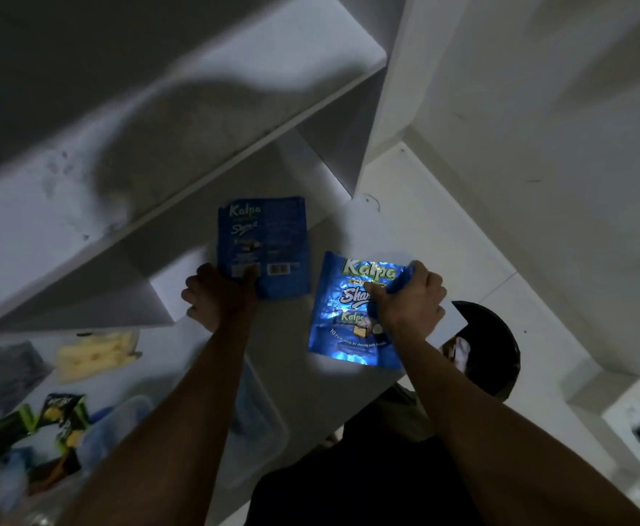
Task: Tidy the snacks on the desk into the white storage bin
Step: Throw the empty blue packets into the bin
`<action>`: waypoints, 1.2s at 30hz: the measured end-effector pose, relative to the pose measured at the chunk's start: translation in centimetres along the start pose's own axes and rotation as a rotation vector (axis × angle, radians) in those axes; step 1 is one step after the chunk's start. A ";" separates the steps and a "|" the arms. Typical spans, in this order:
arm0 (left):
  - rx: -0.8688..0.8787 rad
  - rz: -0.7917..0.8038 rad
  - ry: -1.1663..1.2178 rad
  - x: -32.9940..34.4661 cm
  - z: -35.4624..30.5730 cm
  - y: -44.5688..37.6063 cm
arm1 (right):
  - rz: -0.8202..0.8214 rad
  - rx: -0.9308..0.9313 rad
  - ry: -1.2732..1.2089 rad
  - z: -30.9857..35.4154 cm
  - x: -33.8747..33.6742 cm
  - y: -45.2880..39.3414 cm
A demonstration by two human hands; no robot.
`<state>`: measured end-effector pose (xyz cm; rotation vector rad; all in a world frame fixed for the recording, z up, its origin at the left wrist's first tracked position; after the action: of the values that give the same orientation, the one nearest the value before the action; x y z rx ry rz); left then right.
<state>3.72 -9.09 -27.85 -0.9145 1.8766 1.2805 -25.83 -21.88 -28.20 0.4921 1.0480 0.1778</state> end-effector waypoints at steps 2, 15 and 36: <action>0.006 -0.008 -0.005 0.2 -0.4 -0.4 | -0.002 0.033 -0.023 0.0 0.2 -0.2; 0.063 0.026 0.091 -0.4 0.3 -1.0 | 0.017 0.208 -0.256 0.1 1.5 0.3; 0.740 0.280 0.470 -3.3 -6.8 20.3 | -0.586 0.161 -0.867 -15.0 -15.8 16.9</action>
<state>-12.60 -9.49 -13.59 -0.5811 2.6446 0.4175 -45.13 -8.34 -13.86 0.3293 0.3143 -0.6037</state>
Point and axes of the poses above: each hand's wrist, its own y-axis away from the middle knuckle, its own x-axis out of the palm, z = x × y, the point moved 6 cm from there along -y, towards the middle knuckle, and after that the axes turned 8 degrees about z, right-handed, at the moved point
